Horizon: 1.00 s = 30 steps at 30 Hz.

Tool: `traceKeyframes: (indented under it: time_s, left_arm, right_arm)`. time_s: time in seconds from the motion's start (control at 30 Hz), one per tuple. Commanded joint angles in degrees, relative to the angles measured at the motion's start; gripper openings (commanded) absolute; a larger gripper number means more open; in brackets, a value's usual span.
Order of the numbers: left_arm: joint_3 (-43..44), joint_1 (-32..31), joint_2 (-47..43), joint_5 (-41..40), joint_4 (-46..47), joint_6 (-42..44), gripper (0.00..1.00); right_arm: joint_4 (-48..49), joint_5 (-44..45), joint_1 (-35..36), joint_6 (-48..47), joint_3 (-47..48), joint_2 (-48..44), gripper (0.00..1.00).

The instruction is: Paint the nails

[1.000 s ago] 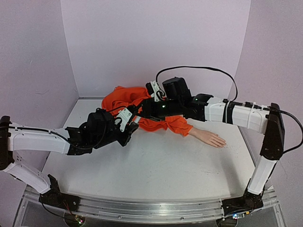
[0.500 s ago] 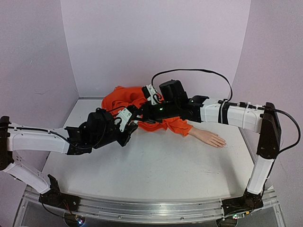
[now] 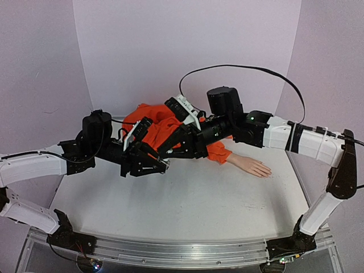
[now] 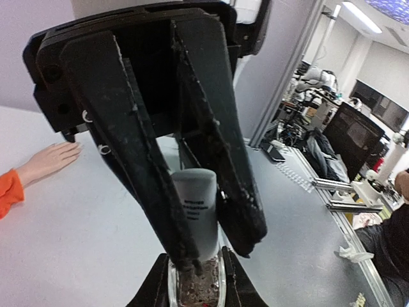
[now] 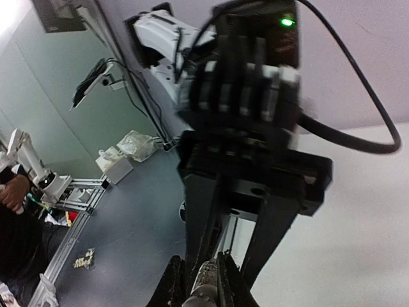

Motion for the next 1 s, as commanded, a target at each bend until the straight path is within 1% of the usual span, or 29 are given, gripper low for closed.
traceKeyframes:
  time_s: [0.0, 0.07, 0.17, 0.2, 0.23, 0.3, 0.37, 0.4, 0.43, 0.47, 0.53, 0.57, 0.67, 0.8, 0.97]
  left_arm:
    - [2.73, -0.44, -2.58, 13.63, 7.42, 1.01, 0.0]
    - [2.49, -0.49, -2.14, 7.6, 7.42, 1.67, 0.0]
    - [1.29, -0.79, -2.4, -6.26, 7.3, 3.28, 0.0]
    - [0.71, -0.98, -2.64, -11.3, 7.14, 4.36, 0.0]
    - [0.07, -1.31, -2.84, -15.75, 6.97, 4.97, 0.0]
    - [-0.83, -2.48, -3.24, -26.36, 6.27, 8.7, 0.0]
    - [-1.14, -4.12, -3.22, -36.53, 5.08, 11.91, 0.0]
    - [-1.1, -5.11, -2.92, -41.6, 4.45, 13.01, 0.0]
    - [-0.91, -5.64, -2.47, -45.9, 3.99, 14.1, 0.0]
    - [-0.73, -6.23, -2.02, -50.21, 3.43, 14.86, 0.0]
    - [-0.18, -7.11, -0.66, -58.58, 2.65, 15.69, 0.0]
    - [0.17, -7.24, 0.27, -61.38, 2.22, 15.73, 0.0]
    - [1.64, -7.4, 2.52, -66.86, 1.11, 15.08, 0.0]
    - [2.86, -7.72, 4.72, -69.08, 0.76, 15.04, 0.0]
    - [3.96, -8.0, 6.36, -69.53, 0.57, 14.27, 0.0]
  right_arm:
    - [-1.31, -7.4, -1.5, -5.45, 1.2, -1.18, 0.0]
    - [-1.22, -5.24, -1.54, -5.16, 1.57, -1.07, 0.0]
    - [-1.2, 2.29, -1.57, -4.22, 2.08, -1.68, 0.01]
    - [-1.2, 6.77, -1.52, -3.69, 2.15, -2.01, 0.13]
    - [-1.2, 10.61, -1.59, -3.46, 2.12, -2.4, 0.28]
    - [-1.28, 18.27, -1.62, -0.78, 1.96, -3.03, 0.49]
    - [-1.29, 25.97, -1.71, 1.18, 1.57, -3.77, 0.66]
    - [-1.29, 29.6, -1.75, 2.52, 1.39, -4.16, 0.78]
    - [-1.29, 33.02, -1.95, 3.91, 1.17, -4.4, 0.83]
    - [-1.29, 35.43, -2.06, 5.5, 1.0, -4.59, 0.86]
    - [-1.22, 37.66, -2.05, 8.47, 1.12, -4.69, 0.88]
    - [-1.09, 38.05, -2.08, 11.0, 1.4, -4.43, 0.88]
    - [-0.33, 37.1, -2.02, 17.2, 2.44, -2.55, 0.88]
    - [-0.32, 39.53, -1.87, 23.87, 3.04, -0.76, 0.87]
    - [-0.21, 39.54, -1.58, 27.12, 4.92, 2.66, 0.73]
